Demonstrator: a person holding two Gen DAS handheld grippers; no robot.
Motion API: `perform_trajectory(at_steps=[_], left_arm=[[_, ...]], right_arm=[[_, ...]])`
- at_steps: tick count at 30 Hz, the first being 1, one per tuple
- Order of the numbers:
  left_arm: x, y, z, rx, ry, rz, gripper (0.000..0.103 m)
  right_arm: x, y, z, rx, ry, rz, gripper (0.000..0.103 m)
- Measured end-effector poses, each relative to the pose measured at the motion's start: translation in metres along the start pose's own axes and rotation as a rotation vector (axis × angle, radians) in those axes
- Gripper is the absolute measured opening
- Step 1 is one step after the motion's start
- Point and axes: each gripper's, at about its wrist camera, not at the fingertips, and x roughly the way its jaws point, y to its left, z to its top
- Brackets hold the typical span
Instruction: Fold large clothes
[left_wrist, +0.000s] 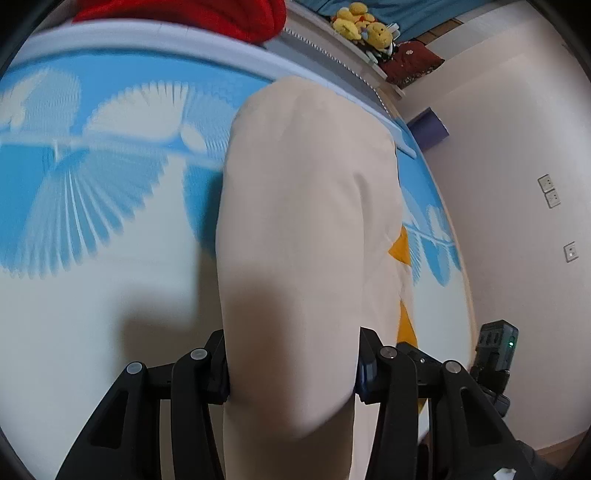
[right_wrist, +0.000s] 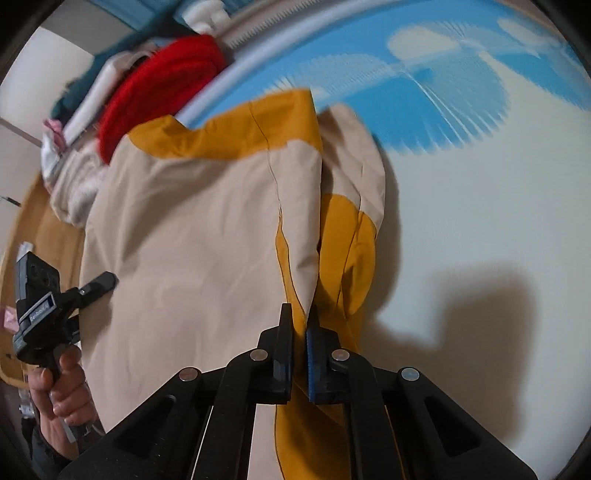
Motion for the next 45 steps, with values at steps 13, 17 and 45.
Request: perform_trajectory(at_steps=[13,17,45], left_arm=[[-0.031,0.093,0.02,-0.178,0.062,0.152,0.063],[-0.023,0.1,-0.013,-0.19,0.222,0.117,0.067],[-0.016,0.095,-0.093,-0.414,0.13,-0.04,0.065]], right_arm=[[0.079,0.045,0.04,-0.128,0.034,-0.107,0.008],[0.073,0.04,0.034,-0.094,0.095,-0.121,0.027],[0.05,0.004,0.005,-0.023,0.214,-0.142,0.041]])
